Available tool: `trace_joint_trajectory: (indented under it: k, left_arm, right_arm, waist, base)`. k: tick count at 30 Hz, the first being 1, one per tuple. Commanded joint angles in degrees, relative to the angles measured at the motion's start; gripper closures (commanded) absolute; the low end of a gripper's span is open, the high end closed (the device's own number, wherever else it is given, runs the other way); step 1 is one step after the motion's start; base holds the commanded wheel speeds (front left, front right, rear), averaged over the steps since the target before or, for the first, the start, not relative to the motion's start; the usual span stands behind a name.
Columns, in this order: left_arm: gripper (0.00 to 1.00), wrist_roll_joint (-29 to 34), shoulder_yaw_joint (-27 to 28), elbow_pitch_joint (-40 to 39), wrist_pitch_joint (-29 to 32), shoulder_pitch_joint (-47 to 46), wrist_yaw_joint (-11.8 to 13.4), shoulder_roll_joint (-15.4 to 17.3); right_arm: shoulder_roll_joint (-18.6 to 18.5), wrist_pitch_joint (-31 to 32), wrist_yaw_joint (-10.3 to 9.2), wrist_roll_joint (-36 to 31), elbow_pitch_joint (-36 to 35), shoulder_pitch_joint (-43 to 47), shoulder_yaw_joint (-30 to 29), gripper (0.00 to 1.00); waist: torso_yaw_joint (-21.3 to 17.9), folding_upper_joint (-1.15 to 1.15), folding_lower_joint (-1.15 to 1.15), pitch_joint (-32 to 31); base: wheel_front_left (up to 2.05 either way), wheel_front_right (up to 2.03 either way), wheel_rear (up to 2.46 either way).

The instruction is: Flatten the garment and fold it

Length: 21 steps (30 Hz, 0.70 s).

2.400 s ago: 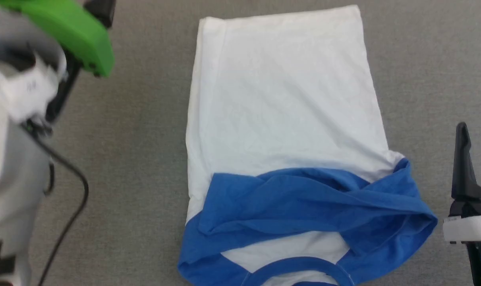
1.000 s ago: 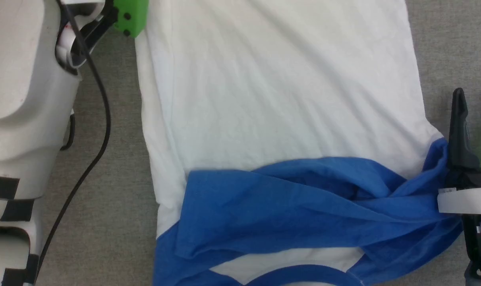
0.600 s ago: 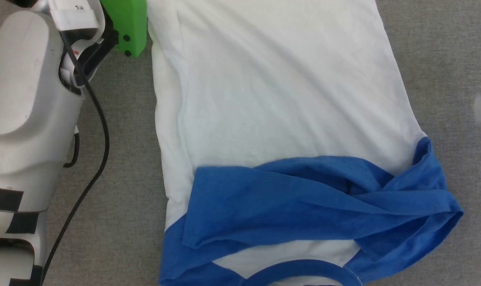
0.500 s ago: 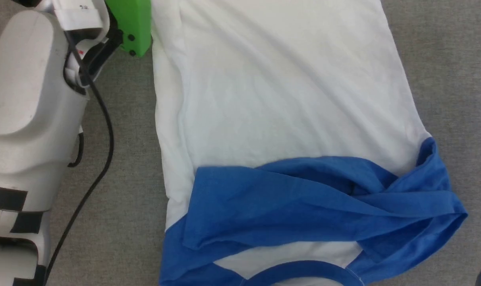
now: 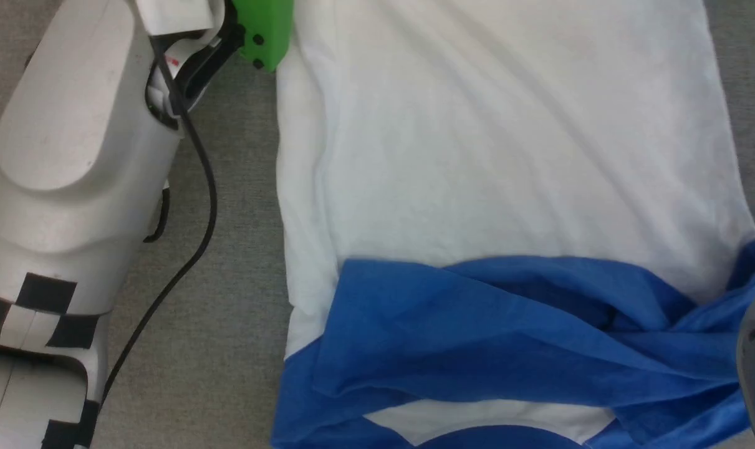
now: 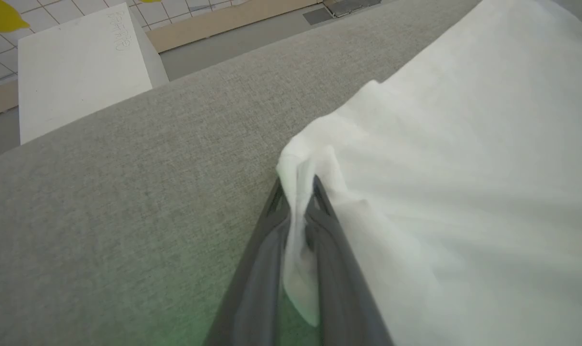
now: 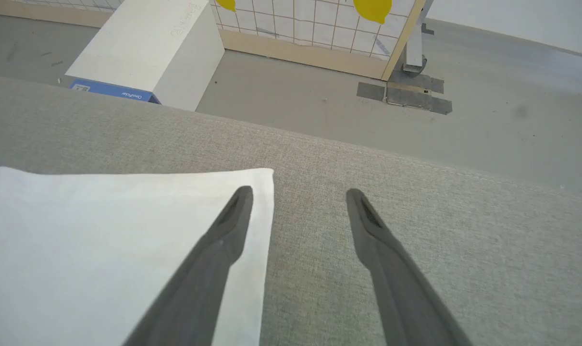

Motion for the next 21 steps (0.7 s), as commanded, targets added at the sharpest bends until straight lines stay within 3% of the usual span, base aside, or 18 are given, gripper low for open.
trace_joint_trajectory:
  k: [1,8,9,10,11,21]
  left_arm:
    - [1.00,-0.30,-0.35,0.20,-0.34,-0.98,-0.15,-0.43]
    - [1.00,-0.75,-1.59,1.58,-1.50,-2.38,-0.38,-1.76]
    - [1.00,-0.82,-1.69,1.80,-1.64,-2.52,-0.40,-1.84]
    - [1.00,-0.90,-1.73,1.96,-1.72,-2.64,-0.41,-1.87]
    - [1.00,-1.00,-1.73,2.16,-1.83,-2.80,-0.43,-1.86]
    - [1.00,-2.26,-0.07,3.57,-3.94,-2.91,0.22,-0.95]
  right_arm:
    - [0.46,0.45,-0.09,-1.02,1.37,-1.39,-0.26,0.00]
    - [1.60,0.20,-0.09,-4.02,7.51,-3.79,-1.48,0.00]
    - [1.74,0.15,-0.09,-4.29,8.04,-3.98,-1.80,0.25]
    - [1.85,0.16,-0.09,-4.50,8.36,-4.16,-1.99,0.89]
    - [2.02,0.02,-0.09,-4.56,8.65,-4.39,-2.16,1.00]
    - [0.89,-4.50,-0.09,-4.47,9.00,-4.95,-4.40,1.00]
  waist:
    - [1.74,0.00,0.00,1.72]
    - [3.69,0.00,0.00,3.37]
    - [3.79,0.00,0.00,3.50]
    - [3.83,0.00,0.00,3.62]
    - [3.85,0.00,0.00,3.75]
    - [2.56,0.00,0.00,1.71]
  base:
    - [0.00,0.00,0.00]
    - [0.00,0.00,0.00]
    - [0.00,0.00,0.00]
    - [0.00,0.00,0.00]
    - [0.00,0.00,0.00]
    - [0.00,0.00,0.00]
